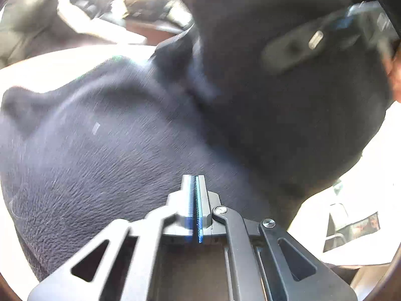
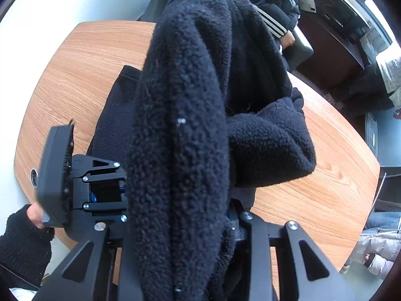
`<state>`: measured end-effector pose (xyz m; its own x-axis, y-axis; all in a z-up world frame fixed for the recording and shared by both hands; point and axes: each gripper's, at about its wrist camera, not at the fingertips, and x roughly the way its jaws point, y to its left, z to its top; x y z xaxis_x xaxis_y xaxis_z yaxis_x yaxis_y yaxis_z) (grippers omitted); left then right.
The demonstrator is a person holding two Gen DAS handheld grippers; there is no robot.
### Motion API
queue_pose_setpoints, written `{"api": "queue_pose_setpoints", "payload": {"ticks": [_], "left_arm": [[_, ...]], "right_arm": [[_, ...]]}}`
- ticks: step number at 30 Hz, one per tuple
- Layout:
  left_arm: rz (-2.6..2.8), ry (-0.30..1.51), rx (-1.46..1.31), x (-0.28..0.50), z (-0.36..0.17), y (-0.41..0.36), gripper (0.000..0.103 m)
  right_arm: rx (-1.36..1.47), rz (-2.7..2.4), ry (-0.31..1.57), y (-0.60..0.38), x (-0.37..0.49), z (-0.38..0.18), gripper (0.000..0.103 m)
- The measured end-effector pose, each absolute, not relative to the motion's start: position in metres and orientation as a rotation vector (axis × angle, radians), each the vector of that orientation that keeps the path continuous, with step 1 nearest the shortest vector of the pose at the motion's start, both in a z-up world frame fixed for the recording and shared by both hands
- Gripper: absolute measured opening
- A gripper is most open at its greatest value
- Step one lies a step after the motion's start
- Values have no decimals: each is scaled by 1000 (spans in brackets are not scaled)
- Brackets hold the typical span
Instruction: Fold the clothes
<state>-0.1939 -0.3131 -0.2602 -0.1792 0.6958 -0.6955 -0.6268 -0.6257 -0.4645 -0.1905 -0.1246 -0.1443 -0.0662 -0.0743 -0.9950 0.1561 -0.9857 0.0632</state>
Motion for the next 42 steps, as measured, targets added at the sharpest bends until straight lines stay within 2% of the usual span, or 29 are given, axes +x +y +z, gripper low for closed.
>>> {"api": "queue_pose_setpoints", "payload": {"ticks": [3, 7, 10, 12, 14, 18, 21, 24, 25, 26, 27, 31, 34, 35, 38, 40, 42], "left_arm": [[1938, -126, -1165, -196, -266, -320, 2], [2005, -42, -1124, -193, -270, -313, 2], [2025, -58, -1113, -192, -269, -320, 2], [2008, -100, -1089, -190, -265, -332, 2], [1984, -170, -1041, -180, -261, -356, 7], [1999, -282, -979, -160, -262, -398, 12], [2012, -299, -964, -149, -264, -421, 12], [2017, -278, -980, -141, -257, -439, 12], [2023, -270, -987, -138, -253, -445, 12], [2031, -262, -1001, -135, -251, -449, 12], [2046, -253, -1012, -132, -247, -456, 12], [2112, -226, -1054, -114, -228, -482, 12], [2187, -274, -1051, -89, -202, -498, 12], [2207, -292, -1052, -79, -197, -483, 15], [2267, -346, -1053, -51, -182, -438, 27], [2267, -372, -1048, -59, -184, -416, 28], [2266, -366, -1035, -65, -179, -394, 28]], "right_arm": [[2029, -2177, 100, -137, -192, -144, 33], [2040, -2154, 115, -149, -189, -140, 33], [2059, -2142, 97, -155, -188, -143, 34], [2078, -2139, 58, -154, -190, -149, 34], [2094, -2142, 5, -152, -194, -154, 34], [2089, -2148, -49, -151, -200, -160, 34], [2078, -2143, 3, -161, -199, -162, 36], [2075, -2124, 121, -177, -190, -164, 49], [2074, -2121, 152, -181, -188, -163, 56], [2061, -2118, 180, -185, -183, -159, 68], [2028, -2118, 201, -189, -178, -150, 71], [1810, -2098, 149, -193, -153, -85, 75], [1594, -2086, 79, -171, -128, -23, 79], [1546, -2111, 86, -166, -121, -12, 83], [1450, -2210, 139, -171, -101, 0, 88], [1404, -2252, 172, -167, -101, 1, 88], [1393, -2234, 228, -150, -113, -27, 87]]}}
